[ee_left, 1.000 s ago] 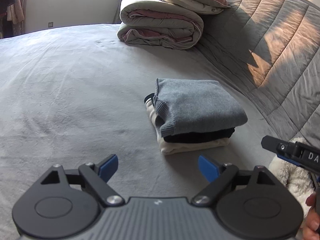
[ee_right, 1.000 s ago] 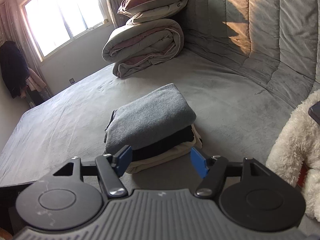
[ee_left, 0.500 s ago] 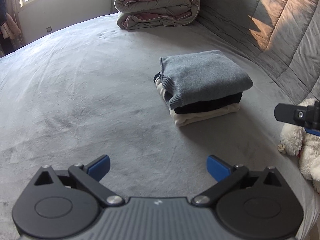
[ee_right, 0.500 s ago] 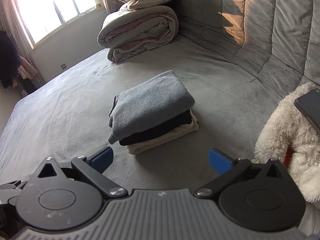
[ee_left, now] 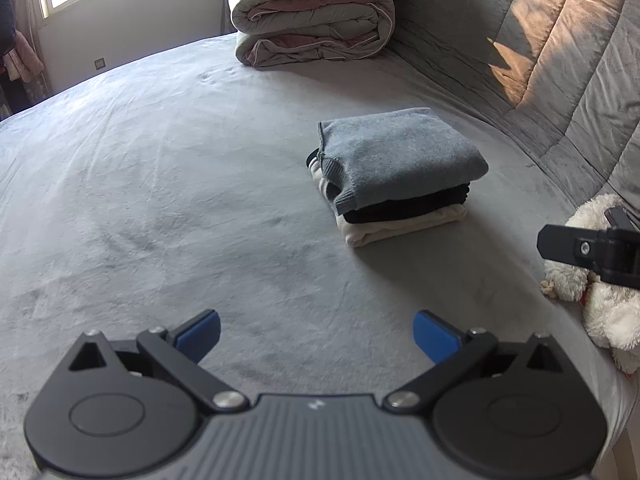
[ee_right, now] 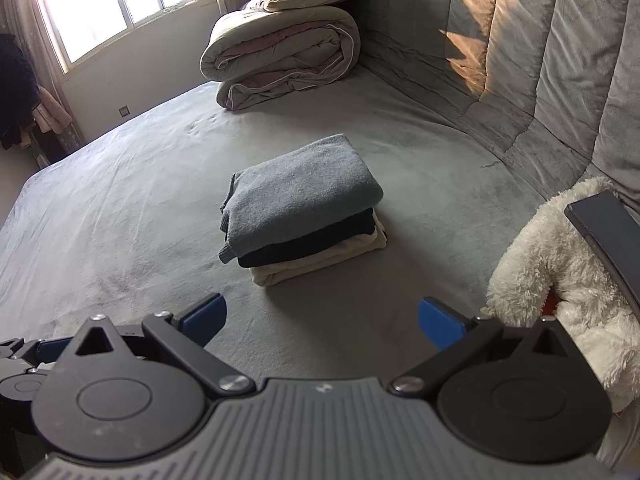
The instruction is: Fold clothes
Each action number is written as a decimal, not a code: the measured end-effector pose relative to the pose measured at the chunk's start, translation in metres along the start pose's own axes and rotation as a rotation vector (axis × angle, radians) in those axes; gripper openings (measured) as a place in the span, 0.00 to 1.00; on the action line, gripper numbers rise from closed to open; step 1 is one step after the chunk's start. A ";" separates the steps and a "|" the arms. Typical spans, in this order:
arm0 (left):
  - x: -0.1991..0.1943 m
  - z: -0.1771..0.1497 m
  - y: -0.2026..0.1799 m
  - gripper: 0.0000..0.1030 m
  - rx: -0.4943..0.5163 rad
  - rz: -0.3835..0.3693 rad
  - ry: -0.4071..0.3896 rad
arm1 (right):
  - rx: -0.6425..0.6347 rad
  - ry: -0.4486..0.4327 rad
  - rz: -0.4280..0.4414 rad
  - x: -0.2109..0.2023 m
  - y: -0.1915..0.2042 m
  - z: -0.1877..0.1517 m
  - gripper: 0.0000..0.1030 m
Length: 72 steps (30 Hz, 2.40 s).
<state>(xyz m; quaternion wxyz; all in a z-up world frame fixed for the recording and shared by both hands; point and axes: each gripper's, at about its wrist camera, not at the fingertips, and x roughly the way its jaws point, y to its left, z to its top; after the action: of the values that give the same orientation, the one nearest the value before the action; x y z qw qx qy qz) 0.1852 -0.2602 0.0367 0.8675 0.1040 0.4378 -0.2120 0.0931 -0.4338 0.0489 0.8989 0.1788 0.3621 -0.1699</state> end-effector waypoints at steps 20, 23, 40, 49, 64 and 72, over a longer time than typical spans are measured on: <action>-0.030 -0.015 0.005 1.00 -0.002 -0.027 -0.003 | -0.029 -0.002 0.012 -0.021 0.015 -0.009 1.00; -0.033 -0.017 0.004 1.00 -0.002 -0.027 -0.006 | -0.032 -0.002 0.013 -0.023 0.017 -0.010 1.00; -0.045 -0.023 0.004 1.00 0.002 -0.039 -0.010 | -0.057 -0.011 0.013 -0.035 0.023 -0.011 1.00; -0.050 -0.025 0.002 1.00 0.007 -0.047 -0.014 | -0.068 -0.019 0.006 -0.043 0.024 -0.014 1.00; -0.068 -0.075 0.037 1.00 -0.020 0.010 -0.051 | -0.110 -0.106 0.056 -0.067 0.045 -0.054 1.00; -0.087 -0.118 0.069 1.00 -0.094 0.090 -0.059 | -0.120 -0.151 0.016 -0.073 0.060 -0.096 1.00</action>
<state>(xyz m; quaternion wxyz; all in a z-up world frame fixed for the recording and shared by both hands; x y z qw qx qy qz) 0.0873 -0.1316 0.0358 0.8926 0.0765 0.4164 -0.1552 0.0126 -0.3255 0.0479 0.9341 0.1140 0.3014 -0.1538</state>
